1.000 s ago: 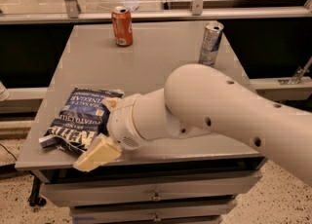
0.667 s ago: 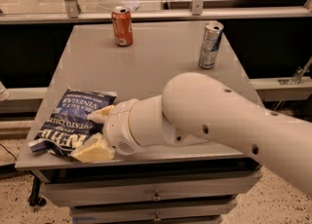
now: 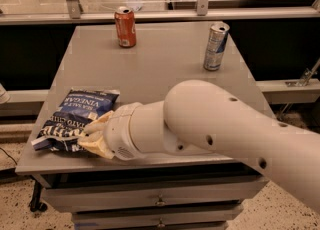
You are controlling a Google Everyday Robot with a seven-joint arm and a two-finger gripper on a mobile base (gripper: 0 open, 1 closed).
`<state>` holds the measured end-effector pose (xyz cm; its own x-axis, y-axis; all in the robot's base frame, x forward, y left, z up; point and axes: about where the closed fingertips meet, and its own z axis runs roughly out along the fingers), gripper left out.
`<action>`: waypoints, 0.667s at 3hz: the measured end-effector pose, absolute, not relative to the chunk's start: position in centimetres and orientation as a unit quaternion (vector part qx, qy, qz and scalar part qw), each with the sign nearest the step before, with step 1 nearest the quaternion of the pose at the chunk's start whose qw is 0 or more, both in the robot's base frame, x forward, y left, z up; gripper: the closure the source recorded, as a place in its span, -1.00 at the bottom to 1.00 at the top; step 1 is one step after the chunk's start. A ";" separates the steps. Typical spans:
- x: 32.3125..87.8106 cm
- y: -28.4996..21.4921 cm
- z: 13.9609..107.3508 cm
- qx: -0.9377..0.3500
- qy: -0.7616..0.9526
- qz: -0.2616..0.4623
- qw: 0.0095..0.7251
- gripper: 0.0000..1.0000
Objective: Move blue chip bag near coke can
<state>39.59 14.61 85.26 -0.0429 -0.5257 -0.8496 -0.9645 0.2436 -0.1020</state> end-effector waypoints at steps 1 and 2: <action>40.5 14.1 86.1 -0.552 0.673 0.248 0.424 1.00; 42.8 13.1 87.3 -0.554 0.674 0.214 0.439 1.00</action>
Offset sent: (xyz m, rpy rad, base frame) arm 0.0707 -0.0326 0.0320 -0.0956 -0.1594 -0.1020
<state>42.83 13.06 87.33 -0.0012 -0.5590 -0.8292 -0.9352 0.2942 -0.1970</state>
